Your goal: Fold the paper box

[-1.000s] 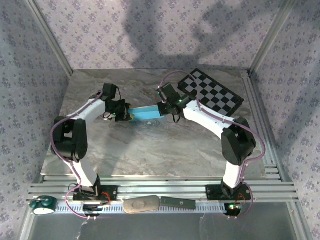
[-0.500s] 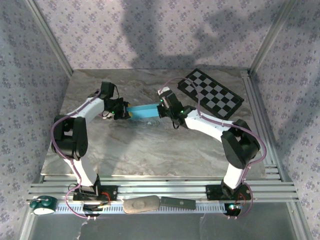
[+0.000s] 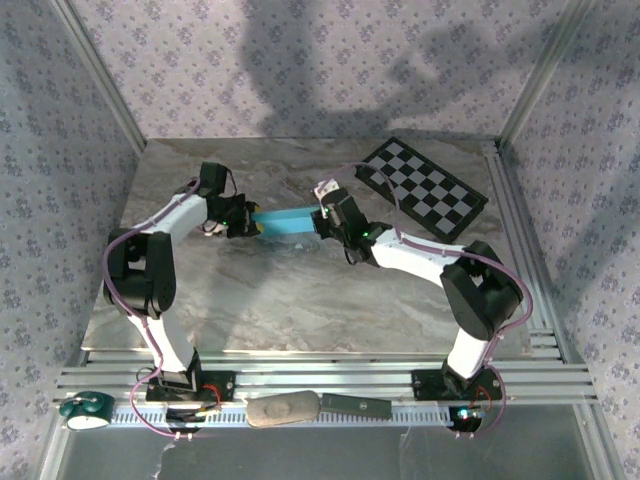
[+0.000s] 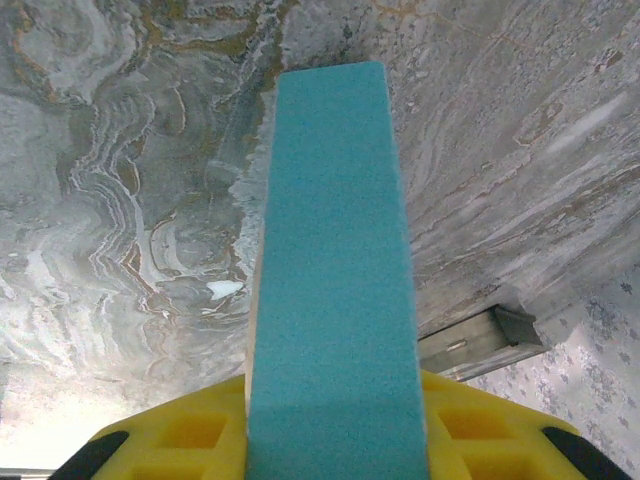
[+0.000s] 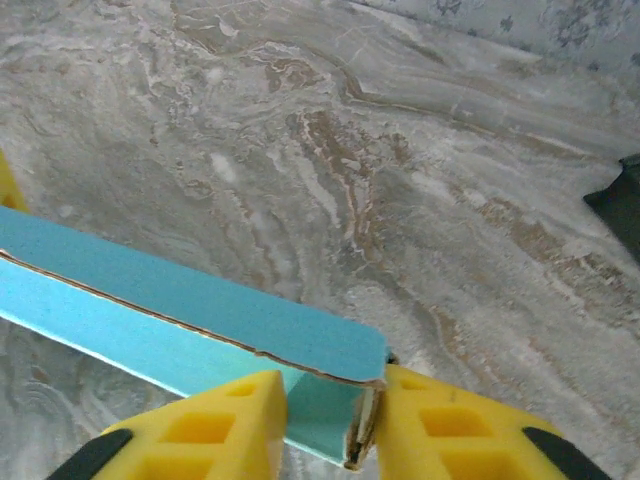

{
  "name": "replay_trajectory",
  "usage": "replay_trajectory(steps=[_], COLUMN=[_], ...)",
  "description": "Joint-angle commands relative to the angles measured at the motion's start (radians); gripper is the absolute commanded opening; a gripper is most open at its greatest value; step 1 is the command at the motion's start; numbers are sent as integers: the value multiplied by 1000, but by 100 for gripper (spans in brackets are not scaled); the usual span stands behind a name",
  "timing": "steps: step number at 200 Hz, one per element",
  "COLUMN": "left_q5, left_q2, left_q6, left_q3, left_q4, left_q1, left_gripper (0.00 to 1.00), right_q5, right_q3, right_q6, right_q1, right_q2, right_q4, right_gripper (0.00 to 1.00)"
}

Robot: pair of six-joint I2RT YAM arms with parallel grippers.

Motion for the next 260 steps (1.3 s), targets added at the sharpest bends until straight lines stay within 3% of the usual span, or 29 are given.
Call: replay_trajectory(steps=[1,55,143,171,202,260], left_q5=[17,13,9,12,9,9], left_q2=[79,79,77,77,76,78], left_q6=[-8,-9,-17,-15,-11,-9], left_q3=[-14,-14,-12,-9,-3,9], left_q4=[3,6,3,2,-7,-13], left_q1=[-13,-10,-7,-6,-5,-5], left_gripper=[5,0,0,0,0,0], right_q5=[-166,-259,-487,-461,-498,-540], right_q3=[-10,10,34,28,57,257], right_q6=[22,52,187,224,311,335], right_q1=[33,11,-76,-107,-203,-237], right_q2=[-20,-81,-192,-216,-178,-21], right_q4=[-99,-154,-189,-183,-190,-280], right_gripper=[36,48,54,53,40,41])
